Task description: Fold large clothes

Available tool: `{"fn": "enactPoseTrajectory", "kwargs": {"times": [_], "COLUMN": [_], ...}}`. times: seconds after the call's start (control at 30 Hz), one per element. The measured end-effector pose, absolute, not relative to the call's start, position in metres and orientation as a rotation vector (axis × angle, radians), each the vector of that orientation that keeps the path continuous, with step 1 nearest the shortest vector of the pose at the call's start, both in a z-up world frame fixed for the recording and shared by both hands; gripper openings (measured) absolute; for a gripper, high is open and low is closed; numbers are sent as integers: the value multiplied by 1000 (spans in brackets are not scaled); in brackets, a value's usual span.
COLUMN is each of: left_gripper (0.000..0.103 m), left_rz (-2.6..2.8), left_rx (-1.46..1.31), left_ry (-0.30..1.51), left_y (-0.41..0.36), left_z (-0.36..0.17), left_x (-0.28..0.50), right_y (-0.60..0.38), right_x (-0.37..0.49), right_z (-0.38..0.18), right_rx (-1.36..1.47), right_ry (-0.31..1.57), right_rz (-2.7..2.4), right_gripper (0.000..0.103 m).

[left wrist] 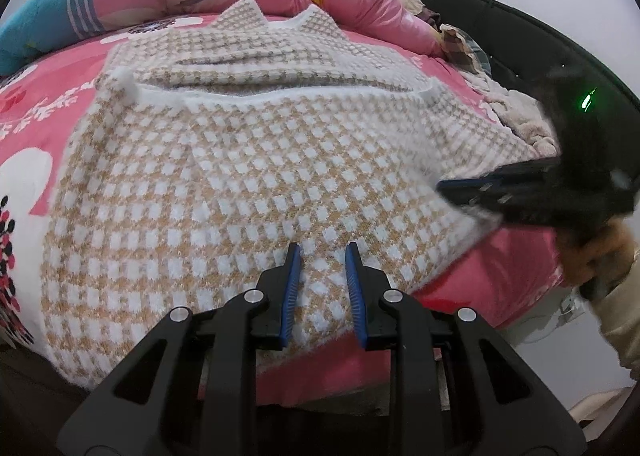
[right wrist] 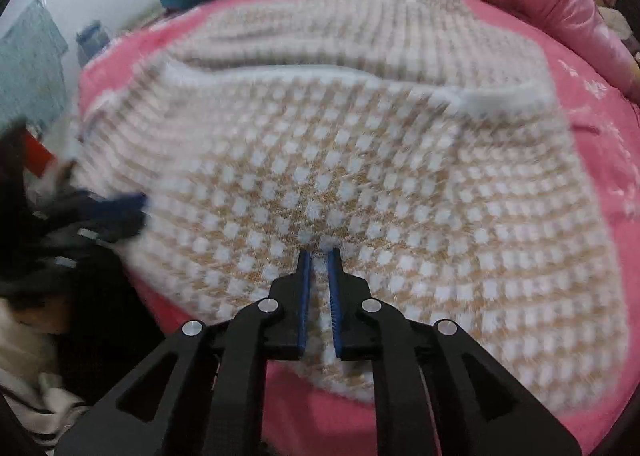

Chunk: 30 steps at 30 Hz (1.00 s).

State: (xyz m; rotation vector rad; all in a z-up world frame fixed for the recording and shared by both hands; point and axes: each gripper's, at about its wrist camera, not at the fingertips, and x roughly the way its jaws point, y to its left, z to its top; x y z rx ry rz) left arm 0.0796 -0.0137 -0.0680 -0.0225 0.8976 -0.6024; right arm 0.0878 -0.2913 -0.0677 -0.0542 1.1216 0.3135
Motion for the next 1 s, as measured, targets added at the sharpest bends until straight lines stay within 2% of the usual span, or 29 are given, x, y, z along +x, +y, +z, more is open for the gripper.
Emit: {"fn": "enactPoseTrajectory", "kwargs": {"times": [0.07,0.13,0.2,0.27,0.4,0.47,0.5,0.53,0.6,0.77,0.87,0.93,1.0], "left_gripper": [24,30,36,39,38,36,37,45,54,52,53,59,64], "left_rz": [-599,-591,-560,-492,-358,-359,-335,-320,-276,-226,-233,-244,-271], "left_rx": [-45,-73,-78,-73,-168,-186,-150,-125,-87,-117,-89,-84,-74], "left_ry": [897,862,829,835,917,911,891,864,817,883,861,840,812], "left_y": [-11,-5,3,10,38,43,41,40,42,52,48,48,42], "left_z": [-58,-46,-38,-41,-68,-64,-55,-50,-44,-59,-45,-35,-24], "left_x": [79,78,80,89,111,110,106,103,101,122,116,112,107], "right_y": [-289,-284,-275,-261,-229,-221,-219,-218,-217,-187,-193,-211,-235], "right_x": [89,86,84,87,98,95,94,91,84,91,91,88,89], "right_z": [-48,-26,-12,-12,-61,-55,-43,-32,-16,-68,-43,-19,-7], "right_rx": [-70,-57,-23,-27,-171,-227,-227,-203,-160,-316,-268,-236,-216], "right_ry": [1121,1074,1013,978,994,989,992,975,929,950,966,907,867], "right_rz": [295,302,352,383,362,341,330,357,429,384,389,360,274], "right_gripper": [11,15,38,47,50,50,50,50,51,63,63,64,72]}}
